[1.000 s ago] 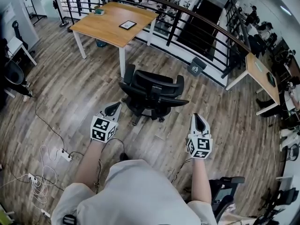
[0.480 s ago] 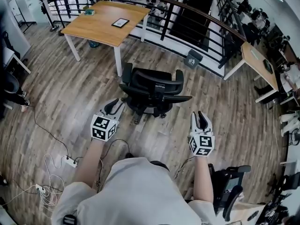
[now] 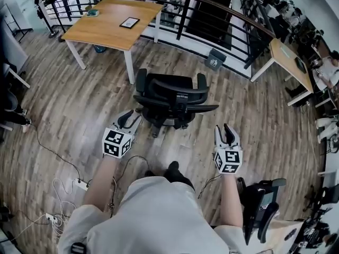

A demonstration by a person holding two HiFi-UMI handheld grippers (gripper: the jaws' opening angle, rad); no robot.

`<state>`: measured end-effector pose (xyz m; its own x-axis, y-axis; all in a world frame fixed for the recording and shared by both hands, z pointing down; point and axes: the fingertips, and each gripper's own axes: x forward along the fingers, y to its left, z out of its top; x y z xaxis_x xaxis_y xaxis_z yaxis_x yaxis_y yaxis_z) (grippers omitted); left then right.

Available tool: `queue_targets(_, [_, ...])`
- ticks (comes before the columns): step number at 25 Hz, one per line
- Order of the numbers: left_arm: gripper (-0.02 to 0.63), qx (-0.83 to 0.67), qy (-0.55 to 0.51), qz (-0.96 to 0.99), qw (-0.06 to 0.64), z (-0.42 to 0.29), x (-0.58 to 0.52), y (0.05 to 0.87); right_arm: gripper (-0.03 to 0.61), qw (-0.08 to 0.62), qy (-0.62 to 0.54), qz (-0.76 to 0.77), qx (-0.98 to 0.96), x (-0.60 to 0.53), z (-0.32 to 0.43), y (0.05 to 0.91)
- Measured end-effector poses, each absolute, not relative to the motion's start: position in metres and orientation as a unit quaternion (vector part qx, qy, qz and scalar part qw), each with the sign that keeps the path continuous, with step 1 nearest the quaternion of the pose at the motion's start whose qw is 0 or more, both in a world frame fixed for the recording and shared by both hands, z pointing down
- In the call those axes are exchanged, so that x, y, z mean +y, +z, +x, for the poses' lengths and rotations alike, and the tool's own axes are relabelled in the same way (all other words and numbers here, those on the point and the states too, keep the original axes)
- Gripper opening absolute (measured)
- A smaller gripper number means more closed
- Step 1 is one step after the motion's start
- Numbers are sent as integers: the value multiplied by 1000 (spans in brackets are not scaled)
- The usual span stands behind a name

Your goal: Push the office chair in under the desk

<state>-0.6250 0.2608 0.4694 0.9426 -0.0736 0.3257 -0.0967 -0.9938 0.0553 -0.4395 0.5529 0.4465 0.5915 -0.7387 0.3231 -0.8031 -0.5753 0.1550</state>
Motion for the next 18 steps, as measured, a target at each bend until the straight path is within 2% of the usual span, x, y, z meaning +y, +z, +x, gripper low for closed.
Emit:
queue_targets(10, [152,-37,221,975,5,-584,244,514,123,179,152,853,-466,522,-388,495])
queue_targets(13, [166,-32,246,968,-24,-566,236,530,123,207,166,834,-484,510,-367,514])
queue_targets(18, [186,-7,310,945,-103,-538,223,568,161,273,197,779,-530,492,-339,553])
